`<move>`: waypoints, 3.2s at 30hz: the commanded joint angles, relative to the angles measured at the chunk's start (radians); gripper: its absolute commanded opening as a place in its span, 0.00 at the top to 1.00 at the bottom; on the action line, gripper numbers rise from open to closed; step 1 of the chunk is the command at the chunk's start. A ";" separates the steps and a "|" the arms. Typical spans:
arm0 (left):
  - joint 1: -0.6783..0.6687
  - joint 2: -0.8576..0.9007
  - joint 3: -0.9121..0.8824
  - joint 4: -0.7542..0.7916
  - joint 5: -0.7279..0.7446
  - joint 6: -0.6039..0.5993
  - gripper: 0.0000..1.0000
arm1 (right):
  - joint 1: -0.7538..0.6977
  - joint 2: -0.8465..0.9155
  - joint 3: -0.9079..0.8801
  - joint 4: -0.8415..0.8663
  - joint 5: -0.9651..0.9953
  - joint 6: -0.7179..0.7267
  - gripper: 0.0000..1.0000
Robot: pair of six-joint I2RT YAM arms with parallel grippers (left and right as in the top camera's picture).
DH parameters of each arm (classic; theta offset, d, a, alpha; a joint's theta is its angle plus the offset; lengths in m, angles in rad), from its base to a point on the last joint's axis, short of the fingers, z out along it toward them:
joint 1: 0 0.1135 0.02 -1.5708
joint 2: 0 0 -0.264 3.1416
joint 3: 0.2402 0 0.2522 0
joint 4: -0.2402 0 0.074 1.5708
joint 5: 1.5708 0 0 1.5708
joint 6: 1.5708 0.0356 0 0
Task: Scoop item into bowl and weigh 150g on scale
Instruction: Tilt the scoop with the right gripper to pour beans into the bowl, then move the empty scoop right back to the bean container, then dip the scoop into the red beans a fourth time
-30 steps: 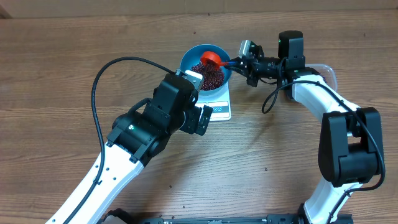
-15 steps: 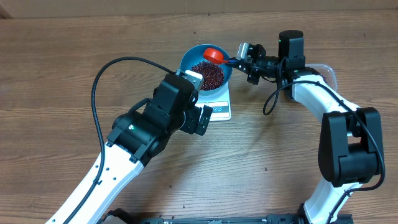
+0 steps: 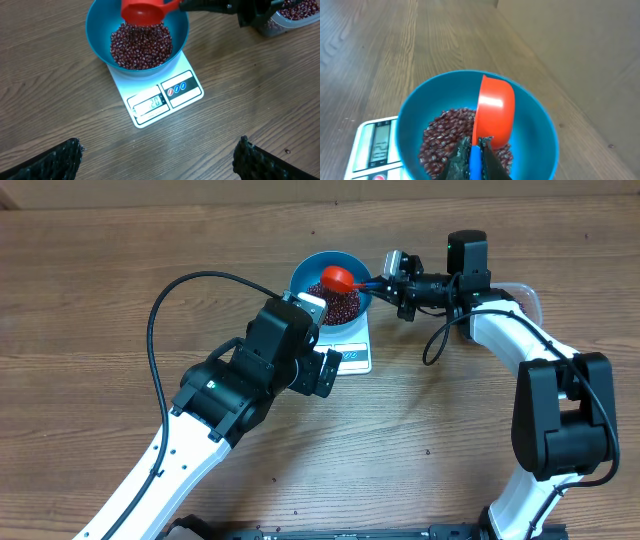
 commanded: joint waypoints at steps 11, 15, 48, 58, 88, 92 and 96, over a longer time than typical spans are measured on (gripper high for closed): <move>0.002 0.005 0.002 0.004 0.008 0.003 0.01 | 0.005 -0.248 -0.001 -0.192 -0.014 0.045 0.96; 0.002 0.005 0.002 0.004 0.008 0.003 0.00 | -0.005 -0.306 -0.001 -0.192 0.077 0.192 0.96; 0.002 0.005 0.002 0.004 0.008 0.003 0.01 | -0.213 -0.390 -0.001 -0.625 1.180 0.599 0.96; 0.002 0.005 0.002 0.004 0.008 0.003 0.00 | -0.213 -0.253 -0.001 -0.631 1.266 0.600 0.96; 0.002 0.005 0.002 0.004 0.008 0.003 0.00 | -0.213 -0.212 -0.001 -0.673 0.955 0.600 0.96; 0.002 0.005 0.002 0.004 0.008 0.003 0.00 | -0.213 -0.212 -0.001 -0.661 0.880 0.600 0.96; 0.002 0.005 0.002 0.004 0.008 0.003 0.01 | -0.213 -0.212 -0.001 -0.655 0.811 0.600 0.96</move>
